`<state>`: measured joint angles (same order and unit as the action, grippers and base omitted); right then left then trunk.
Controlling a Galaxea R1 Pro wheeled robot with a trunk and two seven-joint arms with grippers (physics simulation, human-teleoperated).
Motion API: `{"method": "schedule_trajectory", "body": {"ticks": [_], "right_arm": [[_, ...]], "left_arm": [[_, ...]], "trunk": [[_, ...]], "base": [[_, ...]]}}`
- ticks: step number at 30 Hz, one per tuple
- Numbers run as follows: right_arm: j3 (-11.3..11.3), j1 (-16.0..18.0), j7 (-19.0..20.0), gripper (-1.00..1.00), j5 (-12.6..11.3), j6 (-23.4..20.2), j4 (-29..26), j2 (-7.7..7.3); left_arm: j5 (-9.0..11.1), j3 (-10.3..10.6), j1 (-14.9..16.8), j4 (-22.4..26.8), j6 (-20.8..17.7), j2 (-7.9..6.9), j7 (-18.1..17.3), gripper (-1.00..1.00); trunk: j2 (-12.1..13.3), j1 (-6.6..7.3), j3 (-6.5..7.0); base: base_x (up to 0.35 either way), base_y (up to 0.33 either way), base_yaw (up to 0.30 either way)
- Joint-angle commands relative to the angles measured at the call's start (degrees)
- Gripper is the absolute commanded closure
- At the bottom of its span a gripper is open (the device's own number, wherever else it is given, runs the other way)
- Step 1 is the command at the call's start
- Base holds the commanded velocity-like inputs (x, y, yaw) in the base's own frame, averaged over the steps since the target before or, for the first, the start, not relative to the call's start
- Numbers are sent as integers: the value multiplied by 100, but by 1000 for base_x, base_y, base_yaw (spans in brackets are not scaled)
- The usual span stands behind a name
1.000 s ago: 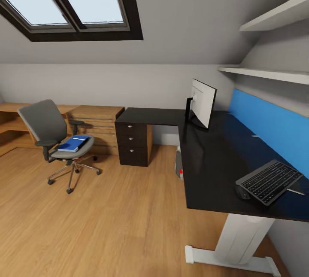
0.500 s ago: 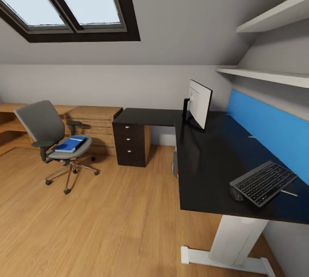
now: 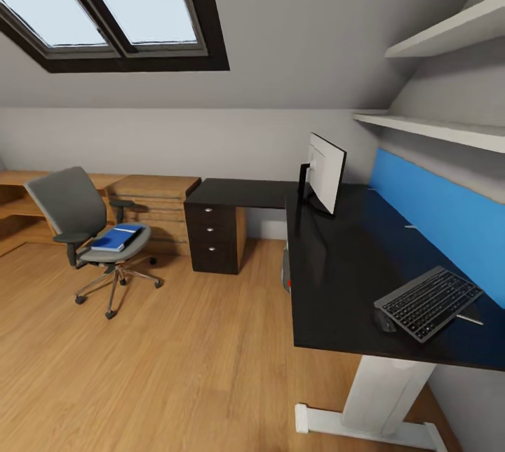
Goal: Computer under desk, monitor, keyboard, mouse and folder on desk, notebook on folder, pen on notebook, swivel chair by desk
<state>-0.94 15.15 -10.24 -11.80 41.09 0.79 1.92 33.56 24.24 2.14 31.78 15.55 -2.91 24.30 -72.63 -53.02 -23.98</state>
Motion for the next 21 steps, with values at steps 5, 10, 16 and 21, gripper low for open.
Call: {"method": "schedule_trajectory", "body": {"ticks": [5, 10, 16, 21], "right_arm": [[-10, 6, -13, -100, -6, 25, 9, -1], [-11, 6, -13, -100, -7, 29, 9, -1], [-12, 6, -11, -100, -7, 53, 9, 1], [-7, 6, -13, -100, -9, 56, 9, 1]], "left_arm": [[61, 48, 5, 0, 90, -8, 41, -100], [65, 57, 5, -4, 90, -8, 65, -100], [52, 62, 5, -5, 81, -2, 66, -100], [61, 69, 5, -6, 42, -6, 40, -100]], "trunk": [[198, 111, 86], [399, 220, 193], [639, 352, 334], [840, 462, 440]], "base": [[0, 0, -8], [0, 0, -111], [0, 0, -181], [-120, 0, -202]]}}
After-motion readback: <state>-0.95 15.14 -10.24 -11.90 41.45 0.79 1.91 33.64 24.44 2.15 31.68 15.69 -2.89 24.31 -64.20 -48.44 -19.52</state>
